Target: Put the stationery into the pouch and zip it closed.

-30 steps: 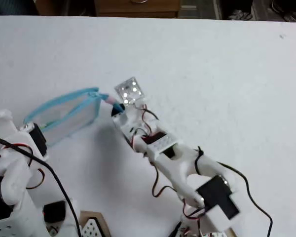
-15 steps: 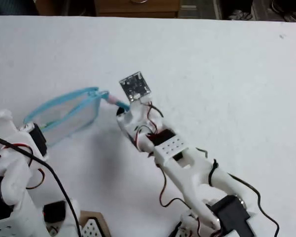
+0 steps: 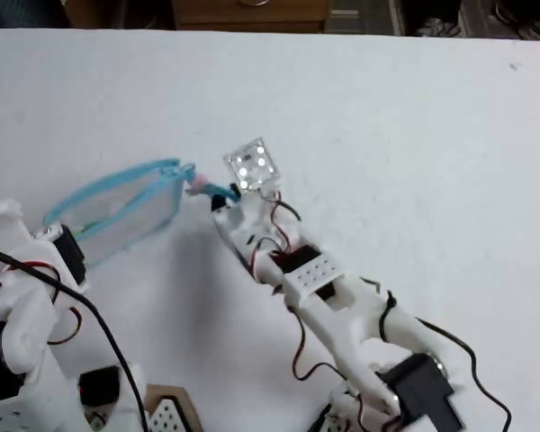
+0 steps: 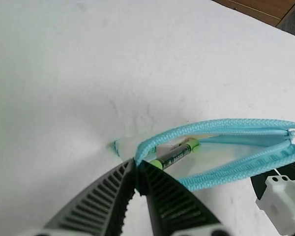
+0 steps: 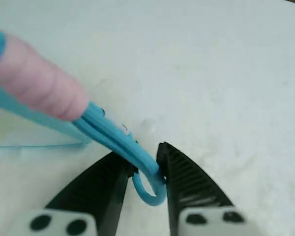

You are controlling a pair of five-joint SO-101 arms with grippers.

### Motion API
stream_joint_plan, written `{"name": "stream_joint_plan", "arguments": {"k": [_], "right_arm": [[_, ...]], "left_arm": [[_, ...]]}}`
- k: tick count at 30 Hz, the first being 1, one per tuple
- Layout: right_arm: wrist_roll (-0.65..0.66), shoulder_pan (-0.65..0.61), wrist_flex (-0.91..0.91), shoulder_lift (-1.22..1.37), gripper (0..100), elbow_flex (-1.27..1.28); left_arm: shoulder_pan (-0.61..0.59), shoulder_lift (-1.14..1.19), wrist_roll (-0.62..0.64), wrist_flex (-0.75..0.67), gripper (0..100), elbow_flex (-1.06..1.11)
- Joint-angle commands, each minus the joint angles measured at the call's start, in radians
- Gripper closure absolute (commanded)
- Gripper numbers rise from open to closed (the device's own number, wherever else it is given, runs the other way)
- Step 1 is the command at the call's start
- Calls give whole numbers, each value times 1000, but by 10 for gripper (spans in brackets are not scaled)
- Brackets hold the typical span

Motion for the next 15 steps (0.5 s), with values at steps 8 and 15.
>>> {"name": "stream_joint_plan", "arguments": {"k": [8, 15], "right_arm": [[-11, 7, -237, 156, 937, -8], [-17, 53, -294, 88, 983, -3]], "left_arm": [[-7, 10, -5, -20, 976, -3], [-7, 10, -5, -20, 976, -3]]}}
